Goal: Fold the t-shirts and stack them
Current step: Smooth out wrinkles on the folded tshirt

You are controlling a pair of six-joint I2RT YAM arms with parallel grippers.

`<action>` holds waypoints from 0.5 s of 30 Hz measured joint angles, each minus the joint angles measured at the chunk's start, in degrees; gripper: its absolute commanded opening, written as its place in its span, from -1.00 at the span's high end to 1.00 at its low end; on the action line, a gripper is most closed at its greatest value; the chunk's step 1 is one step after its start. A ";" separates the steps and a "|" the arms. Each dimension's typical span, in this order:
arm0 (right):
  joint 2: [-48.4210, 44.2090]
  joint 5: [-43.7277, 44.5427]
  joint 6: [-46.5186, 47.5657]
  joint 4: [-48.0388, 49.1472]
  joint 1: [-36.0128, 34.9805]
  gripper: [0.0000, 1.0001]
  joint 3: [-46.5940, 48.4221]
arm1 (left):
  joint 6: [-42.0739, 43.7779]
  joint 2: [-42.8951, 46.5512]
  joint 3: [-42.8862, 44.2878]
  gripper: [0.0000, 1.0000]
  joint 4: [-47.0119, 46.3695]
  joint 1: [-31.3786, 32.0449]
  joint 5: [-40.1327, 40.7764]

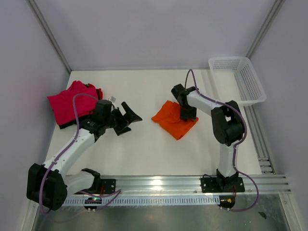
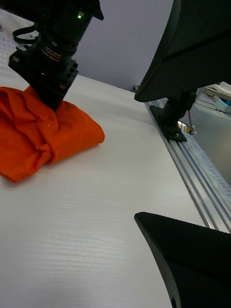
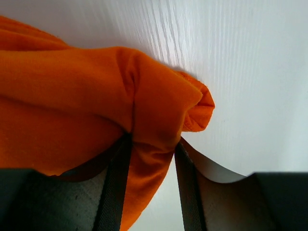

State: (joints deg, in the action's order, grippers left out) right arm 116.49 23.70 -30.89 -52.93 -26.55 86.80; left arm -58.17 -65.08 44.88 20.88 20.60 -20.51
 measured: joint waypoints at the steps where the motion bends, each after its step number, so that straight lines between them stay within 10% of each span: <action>1: -1.60 -1.46 -1.66 0.22 -0.04 0.10 -2.36 | 0.00 0.00 0.00 -0.99 -0.07 0.00 0.00; 15: -18.91 -28.09 -25.62 7.78 -3.06 0.10 -26.95 | -0.13 -0.24 0.00 -0.98 -0.94 0.00 -0.28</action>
State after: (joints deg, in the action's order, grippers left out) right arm 97.58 -4.38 -56.51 -45.15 -29.61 59.86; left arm -58.30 -65.32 44.88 19.94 20.60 -20.80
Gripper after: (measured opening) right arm 0.450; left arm 0.991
